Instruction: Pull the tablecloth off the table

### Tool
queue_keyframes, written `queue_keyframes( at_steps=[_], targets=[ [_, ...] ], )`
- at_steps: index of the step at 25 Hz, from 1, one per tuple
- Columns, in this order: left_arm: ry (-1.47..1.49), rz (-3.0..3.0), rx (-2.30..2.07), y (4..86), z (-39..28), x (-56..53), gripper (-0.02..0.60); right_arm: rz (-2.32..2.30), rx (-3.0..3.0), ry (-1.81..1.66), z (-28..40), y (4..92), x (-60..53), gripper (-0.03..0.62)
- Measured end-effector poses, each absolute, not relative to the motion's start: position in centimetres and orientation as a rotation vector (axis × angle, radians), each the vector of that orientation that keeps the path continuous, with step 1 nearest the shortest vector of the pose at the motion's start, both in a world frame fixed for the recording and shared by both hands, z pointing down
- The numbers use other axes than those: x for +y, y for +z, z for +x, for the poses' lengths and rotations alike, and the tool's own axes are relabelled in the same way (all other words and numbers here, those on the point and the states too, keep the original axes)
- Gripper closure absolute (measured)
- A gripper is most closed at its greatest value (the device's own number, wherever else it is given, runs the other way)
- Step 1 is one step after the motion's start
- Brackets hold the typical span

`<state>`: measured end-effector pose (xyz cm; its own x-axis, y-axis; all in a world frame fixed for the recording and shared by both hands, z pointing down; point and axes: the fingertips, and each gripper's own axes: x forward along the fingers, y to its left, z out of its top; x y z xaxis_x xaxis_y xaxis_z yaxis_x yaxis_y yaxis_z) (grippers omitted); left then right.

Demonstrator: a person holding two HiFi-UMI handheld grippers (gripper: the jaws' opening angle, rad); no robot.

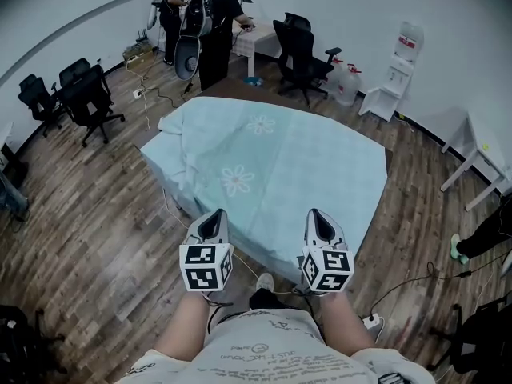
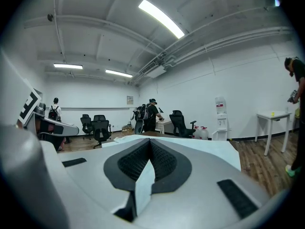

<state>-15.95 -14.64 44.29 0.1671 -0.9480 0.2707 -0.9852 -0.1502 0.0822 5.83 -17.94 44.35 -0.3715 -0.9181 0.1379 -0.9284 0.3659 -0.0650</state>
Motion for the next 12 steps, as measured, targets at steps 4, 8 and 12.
queue_keyframes(
  at_steps=[4,8,12],
  targets=[
    [0.247,2.18,-1.876,44.8,-17.3,-19.1,0.571,1.725,-2.505,0.223,5.7,44.8,-22.7,0.582],
    [0.275,2.144,-1.865,46.0,-18.5,-23.8,0.57,1.733,-2.47,0.247,6.0,45.7,-27.5,0.581],
    [0.324,2.108,-1.857,47.4,-19.7,-28.6,0.571,1.746,-2.412,0.289,7.0,47.0,-32.4,0.58]
  ],
)
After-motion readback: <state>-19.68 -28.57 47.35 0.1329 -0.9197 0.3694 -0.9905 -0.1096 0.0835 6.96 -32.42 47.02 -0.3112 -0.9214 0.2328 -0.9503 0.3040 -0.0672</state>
